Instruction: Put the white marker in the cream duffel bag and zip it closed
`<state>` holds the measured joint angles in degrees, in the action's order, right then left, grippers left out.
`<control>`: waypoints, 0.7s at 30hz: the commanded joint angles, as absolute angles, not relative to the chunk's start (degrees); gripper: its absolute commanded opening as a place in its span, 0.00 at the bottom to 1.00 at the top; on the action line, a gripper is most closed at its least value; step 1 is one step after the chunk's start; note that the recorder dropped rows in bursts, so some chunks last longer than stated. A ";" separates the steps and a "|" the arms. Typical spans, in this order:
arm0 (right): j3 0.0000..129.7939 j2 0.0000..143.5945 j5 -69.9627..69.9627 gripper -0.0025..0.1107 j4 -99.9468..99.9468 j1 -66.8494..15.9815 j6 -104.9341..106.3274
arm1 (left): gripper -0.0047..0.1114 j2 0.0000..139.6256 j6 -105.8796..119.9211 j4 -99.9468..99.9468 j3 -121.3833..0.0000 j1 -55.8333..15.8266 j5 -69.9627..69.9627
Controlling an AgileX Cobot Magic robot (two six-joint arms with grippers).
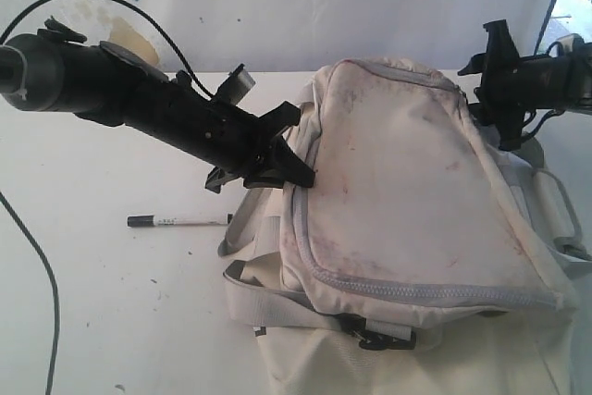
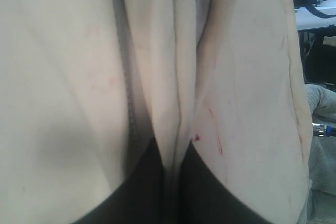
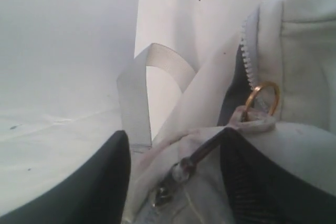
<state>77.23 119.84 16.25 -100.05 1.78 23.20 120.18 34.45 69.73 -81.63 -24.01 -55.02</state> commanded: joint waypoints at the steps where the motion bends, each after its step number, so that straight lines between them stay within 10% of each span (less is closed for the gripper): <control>1: 78.51 121.77 16.34 0.44 -99.95 1.74 22.30 | 0.04 119.31 34.49 69.35 -81.35 -23.84 -56.70; 9: 79.55 122.44 16.69 0.02 -99.95 1.74 29.10 | 0.04 119.31 34.49 69.02 -81.35 -23.84 -56.70; 21: 79.55 118.46 18.21 0.02 -99.95 1.74 55.48 | 0.04 119.31 34.29 68.88 -81.35 -23.84 -55.45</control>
